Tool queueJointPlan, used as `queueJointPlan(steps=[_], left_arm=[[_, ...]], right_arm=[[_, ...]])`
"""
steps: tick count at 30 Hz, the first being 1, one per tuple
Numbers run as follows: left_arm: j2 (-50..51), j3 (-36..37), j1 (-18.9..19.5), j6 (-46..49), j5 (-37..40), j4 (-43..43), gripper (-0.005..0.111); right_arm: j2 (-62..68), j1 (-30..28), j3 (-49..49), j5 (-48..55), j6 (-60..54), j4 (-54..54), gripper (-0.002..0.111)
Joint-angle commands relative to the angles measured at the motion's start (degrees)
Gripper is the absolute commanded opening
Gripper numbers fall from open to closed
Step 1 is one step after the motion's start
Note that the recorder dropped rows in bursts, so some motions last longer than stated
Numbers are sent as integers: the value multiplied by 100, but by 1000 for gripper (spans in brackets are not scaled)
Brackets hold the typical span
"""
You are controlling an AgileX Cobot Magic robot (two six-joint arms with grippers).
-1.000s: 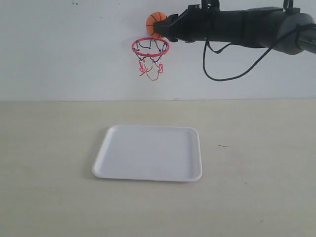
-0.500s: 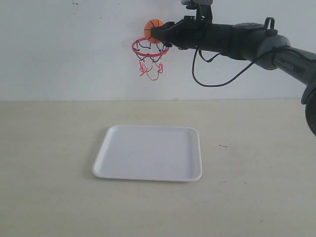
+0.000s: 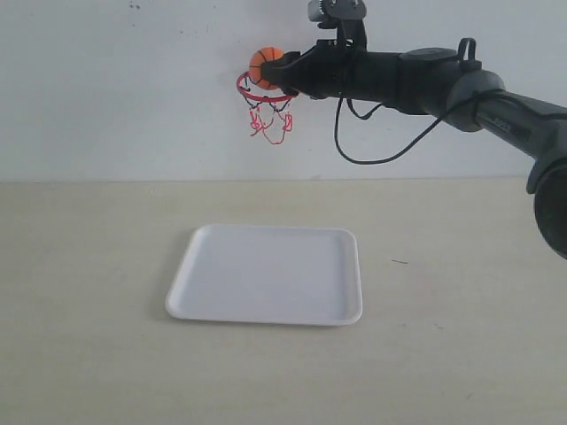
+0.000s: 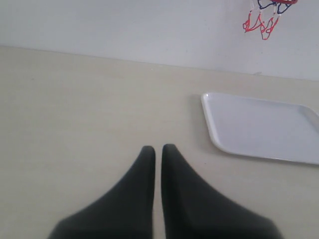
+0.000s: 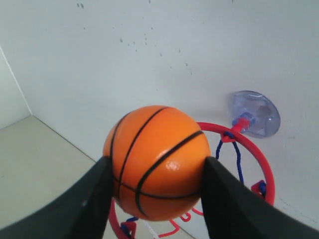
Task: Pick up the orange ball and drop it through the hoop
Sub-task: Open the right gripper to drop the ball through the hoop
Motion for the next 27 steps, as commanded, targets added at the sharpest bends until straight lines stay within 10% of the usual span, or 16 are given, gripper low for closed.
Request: queueJointPlan(steps=[1, 8, 15, 17, 21, 27], left_arm=[[-9, -16, 3, -24, -49, -11, 4], [-9, -16, 3, -24, -49, -11, 4], [-9, -16, 3, -24, -49, -11, 4], [-9, -16, 3, -24, -49, -11, 4], [-9, -16, 3, -24, -49, -11, 4], [-9, -16, 3, -24, -49, -11, 4]], right_arm=[[-23, -8, -39, 56, 3, -24, 0], [-23, -8, -39, 56, -89, -24, 7], [-23, -8, -39, -145, 84, -24, 59], [-46, -8, -39, -159, 262, -24, 52], [-120, -8, -39, -138, 356, -24, 0], [-135, -8, -39, -188, 374, -114, 2]])
